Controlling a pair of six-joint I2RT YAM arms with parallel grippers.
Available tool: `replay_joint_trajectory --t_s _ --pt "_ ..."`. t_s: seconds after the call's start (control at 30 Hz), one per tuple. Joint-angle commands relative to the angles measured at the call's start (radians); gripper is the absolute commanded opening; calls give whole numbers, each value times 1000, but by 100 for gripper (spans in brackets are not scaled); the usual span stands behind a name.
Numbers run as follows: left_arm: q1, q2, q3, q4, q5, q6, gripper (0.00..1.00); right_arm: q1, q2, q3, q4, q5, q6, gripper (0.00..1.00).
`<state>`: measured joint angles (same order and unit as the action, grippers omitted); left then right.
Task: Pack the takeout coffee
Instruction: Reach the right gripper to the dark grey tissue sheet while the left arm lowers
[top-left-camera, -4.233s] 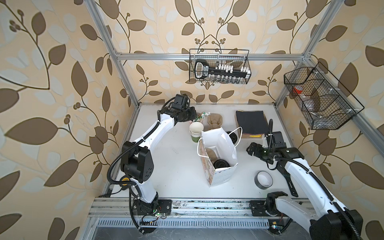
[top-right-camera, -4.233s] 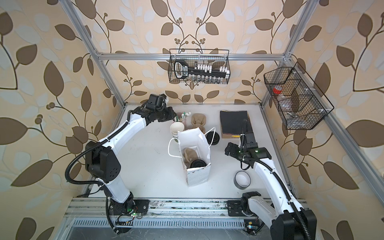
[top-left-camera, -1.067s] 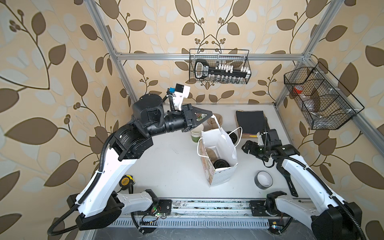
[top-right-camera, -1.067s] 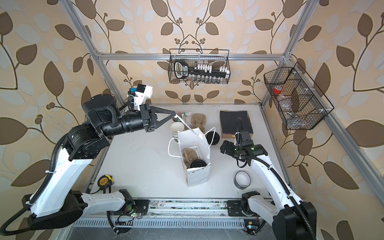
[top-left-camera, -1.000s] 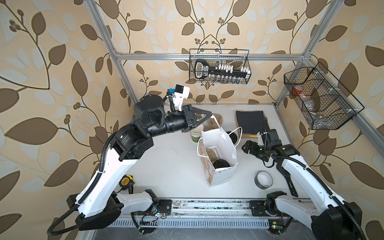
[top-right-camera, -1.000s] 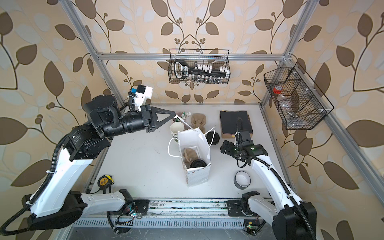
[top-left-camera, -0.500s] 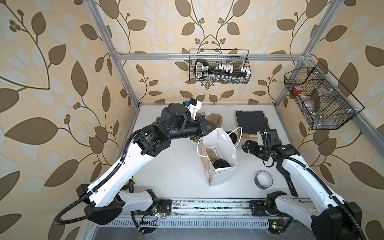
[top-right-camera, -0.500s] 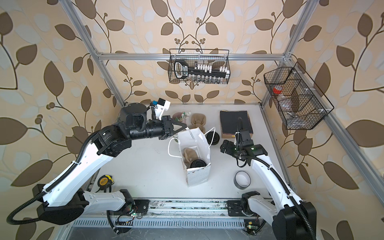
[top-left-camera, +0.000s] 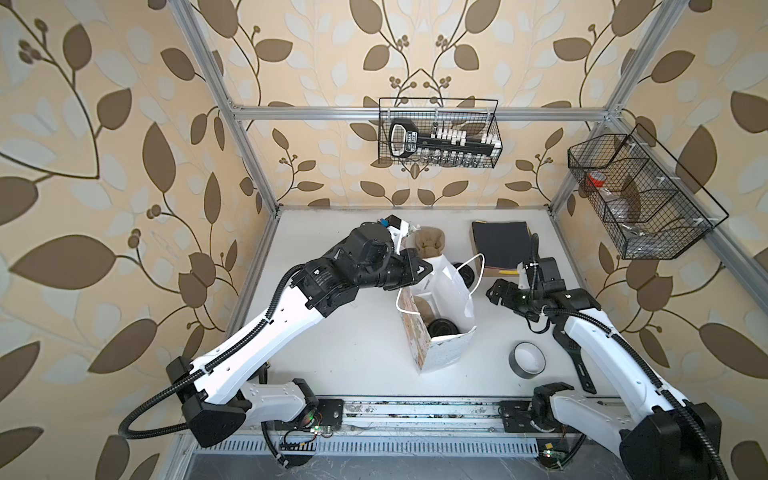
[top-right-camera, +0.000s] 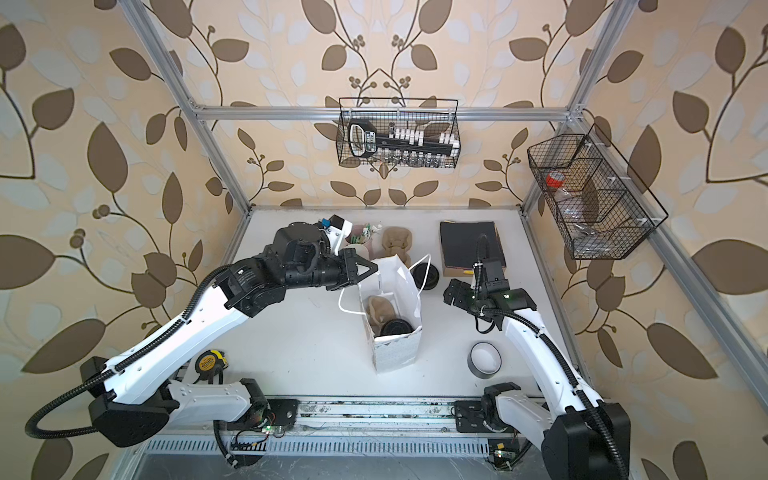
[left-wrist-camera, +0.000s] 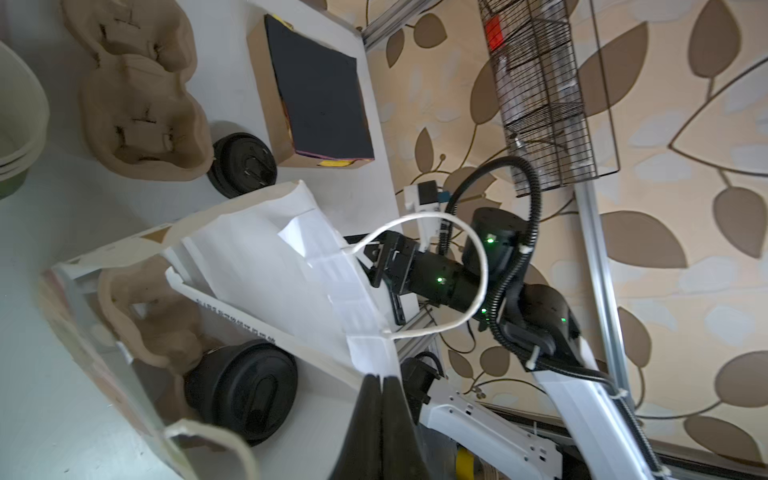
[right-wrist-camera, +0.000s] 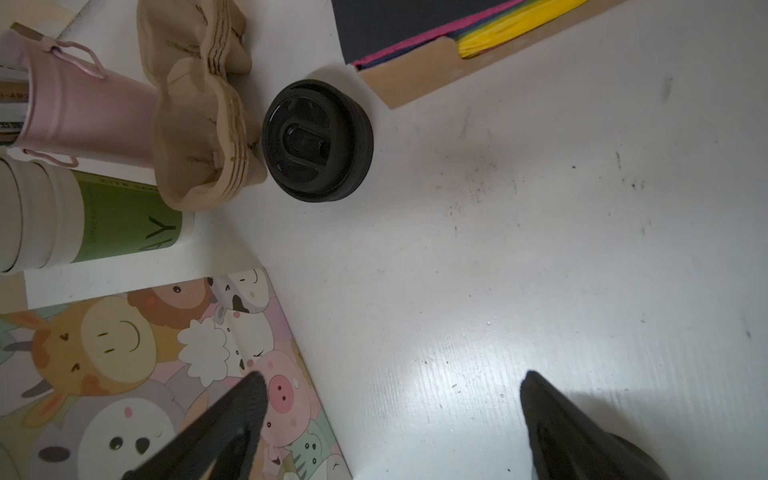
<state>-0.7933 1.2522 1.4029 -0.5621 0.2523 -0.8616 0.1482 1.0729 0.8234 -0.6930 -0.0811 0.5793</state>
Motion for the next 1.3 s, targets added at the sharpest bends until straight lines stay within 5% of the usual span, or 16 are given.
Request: replay_joint_trajectory --t_s 0.0,0.27,0.47,0.73,0.93,1.13,1.27 --pt "-11 9 -9 2 -65 65 0 -4 10 35 -20 57 -8 95" --pt "-11 59 66 -81 -145 174 53 -48 133 187 -36 116 -4 95" --pt "-11 63 208 -193 -266 315 73 -88 236 278 -21 88 -5 94" --pt "-11 -36 229 -140 -332 530 99 -119 403 408 -35 133 -15 93" --pt "-10 -144 132 -156 -464 572 99 -143 480 415 -11 127 -25 93" --pt "-9 -311 -122 -298 -690 434 99 -168 557 453 13 103 -22 91" --pt "-9 -448 -314 -338 -709 350 99 -170 623 520 17 131 -14 90"
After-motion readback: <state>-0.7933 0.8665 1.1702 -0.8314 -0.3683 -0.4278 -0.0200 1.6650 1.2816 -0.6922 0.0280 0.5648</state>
